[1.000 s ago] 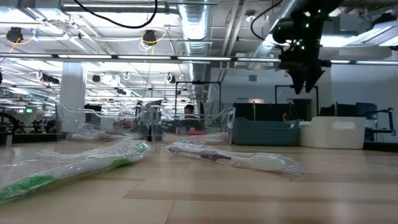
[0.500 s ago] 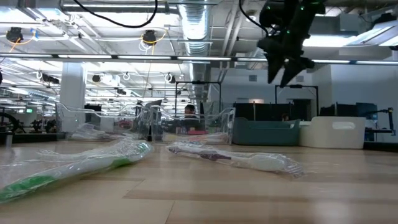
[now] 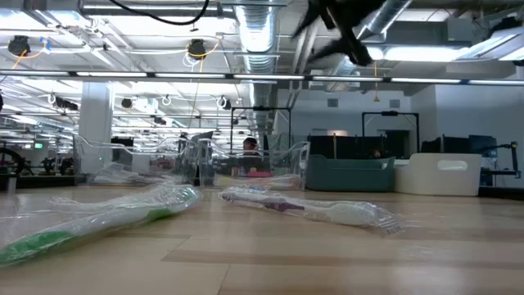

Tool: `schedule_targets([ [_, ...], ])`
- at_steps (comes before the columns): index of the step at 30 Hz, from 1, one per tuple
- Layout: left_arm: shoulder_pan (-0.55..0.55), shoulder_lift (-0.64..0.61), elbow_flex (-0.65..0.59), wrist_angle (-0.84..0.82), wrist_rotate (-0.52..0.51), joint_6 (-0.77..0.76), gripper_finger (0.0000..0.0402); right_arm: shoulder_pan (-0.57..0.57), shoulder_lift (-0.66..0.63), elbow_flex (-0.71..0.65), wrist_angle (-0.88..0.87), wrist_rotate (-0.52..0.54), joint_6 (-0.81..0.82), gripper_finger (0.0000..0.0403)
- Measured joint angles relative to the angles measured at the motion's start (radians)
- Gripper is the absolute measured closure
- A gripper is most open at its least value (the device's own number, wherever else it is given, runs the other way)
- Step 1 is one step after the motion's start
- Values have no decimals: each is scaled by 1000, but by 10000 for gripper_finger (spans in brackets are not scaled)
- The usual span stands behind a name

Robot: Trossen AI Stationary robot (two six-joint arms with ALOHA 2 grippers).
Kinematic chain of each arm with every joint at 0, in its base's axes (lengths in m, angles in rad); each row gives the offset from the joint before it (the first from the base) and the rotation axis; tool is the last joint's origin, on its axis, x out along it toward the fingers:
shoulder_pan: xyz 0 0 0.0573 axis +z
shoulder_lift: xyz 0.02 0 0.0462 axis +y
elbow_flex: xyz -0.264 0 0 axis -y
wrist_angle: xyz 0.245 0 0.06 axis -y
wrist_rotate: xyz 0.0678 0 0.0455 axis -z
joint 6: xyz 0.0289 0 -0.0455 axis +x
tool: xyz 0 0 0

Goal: Pick & Place Toothbrushes
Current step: Put the blue toothbrush into the blue bin

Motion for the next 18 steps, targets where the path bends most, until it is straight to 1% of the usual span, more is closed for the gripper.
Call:
schedule_targets([
  [2,0,0,0,-14,48,0,293,34,0,0,79,44,38,196],
  [6,0,0,0,-50,99,24,293,93,0,0,221,134,58,207],
  [9,-10,0,0,-83,113,25,293,131,4,0,256,144,68,217],
  [11,-24,0,0,-108,113,24,293,156,38,4,267,147,100,223],
  [13,-46,0,0,-121,114,27,293,175,69,-4,236,145,131,228],
  [15,-65,0,0,-143,114,38,293,189,121,4,277,147,186,231],
  [17,-75,2,0,-166,114,43,293,195,163,-2,264,144,225,232],
  [18,-78,6,0,-172,114,45,293,195,196,-2,295,141,235,232],
])
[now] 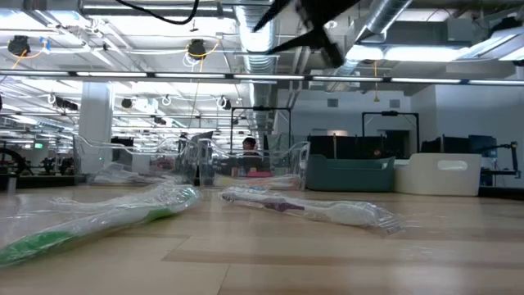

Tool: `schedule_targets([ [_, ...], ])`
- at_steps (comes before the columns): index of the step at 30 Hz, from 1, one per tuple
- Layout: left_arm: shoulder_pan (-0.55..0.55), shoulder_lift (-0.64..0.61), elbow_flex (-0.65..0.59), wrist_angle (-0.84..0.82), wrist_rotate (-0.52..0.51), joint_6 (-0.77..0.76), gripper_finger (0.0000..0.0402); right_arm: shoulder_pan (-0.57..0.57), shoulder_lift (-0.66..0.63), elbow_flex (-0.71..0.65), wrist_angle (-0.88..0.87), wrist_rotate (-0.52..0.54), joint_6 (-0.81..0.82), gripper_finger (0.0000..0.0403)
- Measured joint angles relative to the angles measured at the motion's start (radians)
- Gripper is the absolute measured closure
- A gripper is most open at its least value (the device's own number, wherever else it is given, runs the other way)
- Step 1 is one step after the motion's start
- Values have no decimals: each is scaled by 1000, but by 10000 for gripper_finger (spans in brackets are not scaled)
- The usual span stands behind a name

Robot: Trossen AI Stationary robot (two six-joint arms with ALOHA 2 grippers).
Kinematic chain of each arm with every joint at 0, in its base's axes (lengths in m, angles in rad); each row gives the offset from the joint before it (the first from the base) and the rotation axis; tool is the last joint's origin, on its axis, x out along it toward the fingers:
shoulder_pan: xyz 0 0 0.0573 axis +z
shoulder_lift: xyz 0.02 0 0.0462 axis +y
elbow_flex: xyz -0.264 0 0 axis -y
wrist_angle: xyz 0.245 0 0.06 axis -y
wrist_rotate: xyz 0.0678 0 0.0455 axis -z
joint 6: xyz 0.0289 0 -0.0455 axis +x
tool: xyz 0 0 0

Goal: Pick & Place Toothbrushes
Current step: Put the blue toothbrush into the blue bin

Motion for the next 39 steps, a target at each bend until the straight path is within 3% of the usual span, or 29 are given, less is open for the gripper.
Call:
schedule_targets([
  [4,-13,3,-1,-58,-1,0,293,0,102,20,98,-66,-59,231],
  [7,-18,3,-1,-92,0,0,293,-1,171,86,92,-154,-346,234],
  [13,-48,2,-1,-114,0,0,293,-2,304,289,-195,-218,-1034,247],
  [16,-68,2,-1,-116,0,0,293,-28,389,390,-383,-216,-1179,250],
  [20,-98,2,-1,-120,0,-2,293,-86,492,495,-490,-212,-1177,251],
  [24,-125,2,-1,-123,0,-3,293,-148,566,579,-515,-213,-953,272],
  [30,-132,-3,-1,-120,-2,-22,293,-212,592,626,-549,-208,-860,387],
  [34,-131,-17,0,-120,-6,-23,293,-236,592,624,-608,-126,-779,391],
  [39,-131,-21,-1,-121,-22,-22,293,-251,596,624,-678,-113,-729,400],
])
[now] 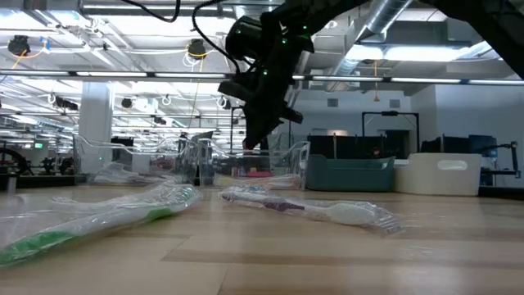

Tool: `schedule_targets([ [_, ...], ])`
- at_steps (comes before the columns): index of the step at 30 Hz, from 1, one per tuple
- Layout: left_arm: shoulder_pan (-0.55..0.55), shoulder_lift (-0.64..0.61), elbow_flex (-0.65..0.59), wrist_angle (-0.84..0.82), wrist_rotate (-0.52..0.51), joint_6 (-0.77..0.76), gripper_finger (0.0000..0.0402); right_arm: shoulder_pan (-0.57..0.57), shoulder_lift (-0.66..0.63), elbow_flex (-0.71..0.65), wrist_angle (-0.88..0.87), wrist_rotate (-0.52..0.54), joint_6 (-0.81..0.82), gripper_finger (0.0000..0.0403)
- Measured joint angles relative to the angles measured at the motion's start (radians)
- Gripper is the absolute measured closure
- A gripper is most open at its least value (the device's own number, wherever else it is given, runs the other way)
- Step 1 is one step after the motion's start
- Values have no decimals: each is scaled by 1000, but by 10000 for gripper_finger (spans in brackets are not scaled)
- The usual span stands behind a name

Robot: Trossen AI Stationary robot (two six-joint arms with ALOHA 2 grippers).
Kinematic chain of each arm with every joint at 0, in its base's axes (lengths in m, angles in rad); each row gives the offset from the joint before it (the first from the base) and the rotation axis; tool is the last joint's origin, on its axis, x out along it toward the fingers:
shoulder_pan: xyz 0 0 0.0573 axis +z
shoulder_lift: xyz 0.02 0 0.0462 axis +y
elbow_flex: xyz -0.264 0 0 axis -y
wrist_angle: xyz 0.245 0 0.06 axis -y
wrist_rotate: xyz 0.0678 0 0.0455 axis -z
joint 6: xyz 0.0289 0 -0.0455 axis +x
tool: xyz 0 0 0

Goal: Pick & Place Toothbrushes
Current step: Put the blue toothbrush into the blue bin

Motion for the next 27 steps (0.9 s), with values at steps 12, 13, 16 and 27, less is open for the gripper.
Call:
schedule_targets([
  [12,18,0,0,1,-77,2,293,37,91,1,57,23,261,402],
  [13,19,0,0,1,-79,3,293,40,91,1,36,23,275,402],
  [16,19,1,0,1,-87,2,293,48,110,1,38,30,315,402],
  [27,18,0,0,1,-93,0,293,47,127,-1,-70,25,424,403],
])
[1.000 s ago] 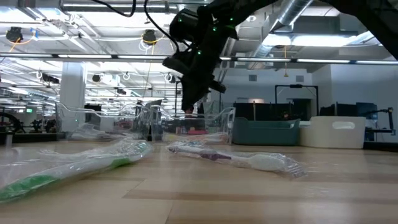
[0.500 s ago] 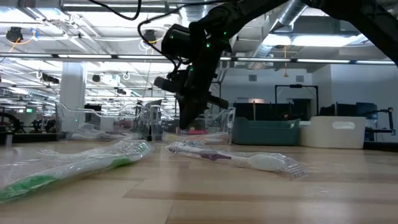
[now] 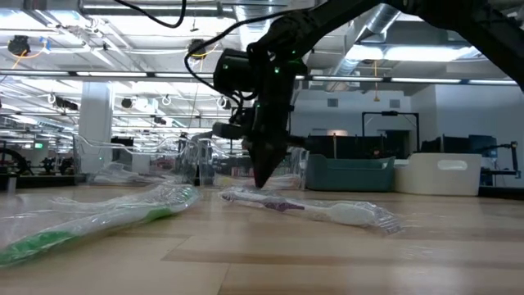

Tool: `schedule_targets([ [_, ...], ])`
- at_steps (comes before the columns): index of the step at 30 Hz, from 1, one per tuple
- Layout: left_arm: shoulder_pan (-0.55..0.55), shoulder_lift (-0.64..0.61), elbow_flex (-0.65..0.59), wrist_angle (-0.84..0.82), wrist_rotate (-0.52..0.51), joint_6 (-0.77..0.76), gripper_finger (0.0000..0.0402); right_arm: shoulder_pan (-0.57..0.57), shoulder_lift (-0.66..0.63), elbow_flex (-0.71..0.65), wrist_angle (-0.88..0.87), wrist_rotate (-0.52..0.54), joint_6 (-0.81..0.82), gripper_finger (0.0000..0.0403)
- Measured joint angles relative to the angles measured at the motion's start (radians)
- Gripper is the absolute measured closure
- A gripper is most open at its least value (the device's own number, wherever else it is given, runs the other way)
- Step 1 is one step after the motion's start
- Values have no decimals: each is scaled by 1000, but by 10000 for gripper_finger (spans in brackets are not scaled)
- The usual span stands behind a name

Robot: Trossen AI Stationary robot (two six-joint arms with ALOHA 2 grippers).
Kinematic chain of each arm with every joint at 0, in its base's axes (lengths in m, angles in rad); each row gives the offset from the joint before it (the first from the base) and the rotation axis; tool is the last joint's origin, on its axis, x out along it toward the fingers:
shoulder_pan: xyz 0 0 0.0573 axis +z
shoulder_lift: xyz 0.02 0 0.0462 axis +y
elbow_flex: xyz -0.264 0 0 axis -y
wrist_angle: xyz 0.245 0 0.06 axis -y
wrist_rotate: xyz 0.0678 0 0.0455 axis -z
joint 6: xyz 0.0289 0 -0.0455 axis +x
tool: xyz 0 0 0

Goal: Pick & Place Toothbrushes
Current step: Put the blue toothbrush into the blue bin

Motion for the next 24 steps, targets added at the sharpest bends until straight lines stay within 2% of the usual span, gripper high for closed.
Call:
schedule_targets([
  [9,0,0,0,1,0,0,293,44,-12,1,-108,-151,31,403],
  [11,0,0,0,2,0,1,293,66,-12,1,-111,-157,41,403],
  [13,0,0,0,2,0,1,293,87,-12,15,-116,-120,58,403],
  [19,0,0,0,3,-5,13,293,100,-28,93,-100,83,50,403],
  [24,0,0,0,4,-9,21,293,46,-12,100,-89,102,95,403],
])
